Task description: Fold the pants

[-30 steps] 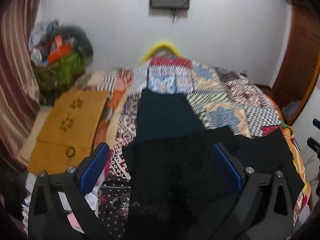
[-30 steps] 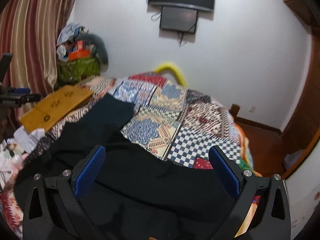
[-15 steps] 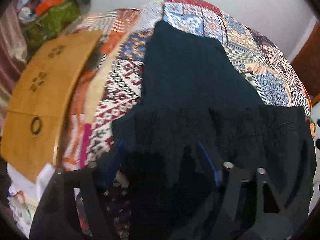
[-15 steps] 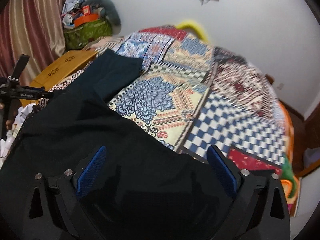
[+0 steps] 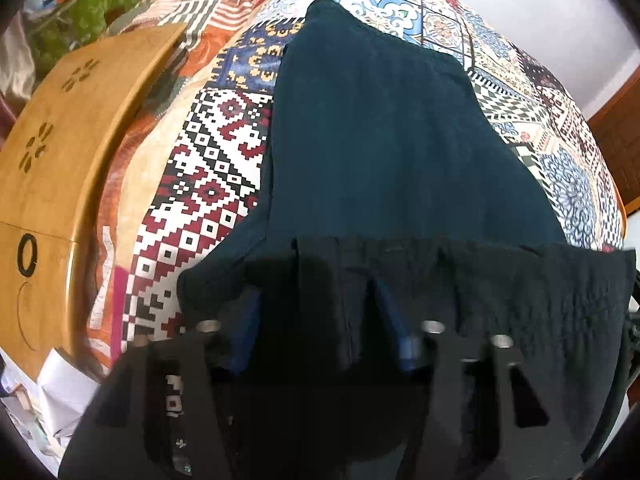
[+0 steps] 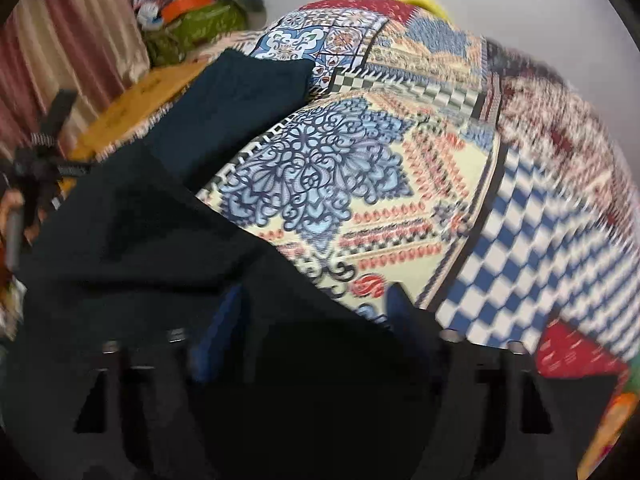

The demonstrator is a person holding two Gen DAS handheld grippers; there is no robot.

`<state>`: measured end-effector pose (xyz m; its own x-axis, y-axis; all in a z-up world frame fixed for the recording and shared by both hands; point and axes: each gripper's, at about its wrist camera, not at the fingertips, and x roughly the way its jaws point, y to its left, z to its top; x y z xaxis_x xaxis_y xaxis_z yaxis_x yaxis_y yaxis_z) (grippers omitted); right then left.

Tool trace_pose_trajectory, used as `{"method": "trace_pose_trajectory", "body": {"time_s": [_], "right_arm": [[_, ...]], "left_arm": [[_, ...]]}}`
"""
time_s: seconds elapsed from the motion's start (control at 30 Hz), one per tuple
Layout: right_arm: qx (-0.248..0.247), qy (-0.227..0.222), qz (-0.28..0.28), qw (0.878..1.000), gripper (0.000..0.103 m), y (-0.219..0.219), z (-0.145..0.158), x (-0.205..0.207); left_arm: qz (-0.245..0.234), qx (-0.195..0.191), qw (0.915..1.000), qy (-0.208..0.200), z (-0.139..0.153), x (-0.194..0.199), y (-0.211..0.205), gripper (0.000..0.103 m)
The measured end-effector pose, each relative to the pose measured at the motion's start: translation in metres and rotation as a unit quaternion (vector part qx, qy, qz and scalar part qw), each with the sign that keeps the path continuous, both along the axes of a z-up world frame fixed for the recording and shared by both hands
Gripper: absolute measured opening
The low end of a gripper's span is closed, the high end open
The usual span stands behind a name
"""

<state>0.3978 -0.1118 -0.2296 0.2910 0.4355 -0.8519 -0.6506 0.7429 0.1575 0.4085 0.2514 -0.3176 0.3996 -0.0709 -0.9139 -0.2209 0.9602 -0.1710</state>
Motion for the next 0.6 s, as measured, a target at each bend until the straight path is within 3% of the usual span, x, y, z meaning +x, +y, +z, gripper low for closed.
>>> {"method": "trace_pose_trajectory", "body": {"time_s": [0.07, 0.17, 0.2, 0.37, 0.53, 0.6], "right_arm": [[0.010, -0.010, -0.007, 1.000, 0.047, 0.001, -0.001, -0.008], [0.007, -0.020, 0.008, 1.000, 0.017, 0.010, 0.002, -0.017], [0.000, -0.026, 0.008, 1.000, 0.013, 0.013, 0.002, -0.020], [-0.022, -0.039, 0.010, 0.999, 0.005, 0.018, 0.009, -0.026], [0.007, -0.095, -0.036, 0.995, 0.005, -0.002, 0.050, -0.018], [0.023, -0.100, -0.051, 0.993, 0.004, -0.010, 0.067, -0.013]], "left_arm": [[0.003, 0.002, 1.0000, -0.004, 0.003, -0.007, -0.001, 0.034], [0.000, 0.000, 1.0000, -0.009, 0.010, -0.015, -0.004, 0.015], [0.000, 0.008, 0.9999, -0.010, 0.013, -0.016, -0.005, 0.013], [-0.006, 0.058, 0.9976, -0.038, 0.043, -0.030, -0.016, 0.010], [-0.003, 0.094, 0.9920, -0.085, 0.086, -0.040, -0.011, 0.009], [0.010, 0.075, 0.9919, -0.102, 0.102, -0.044, -0.003, 0.009]]}}
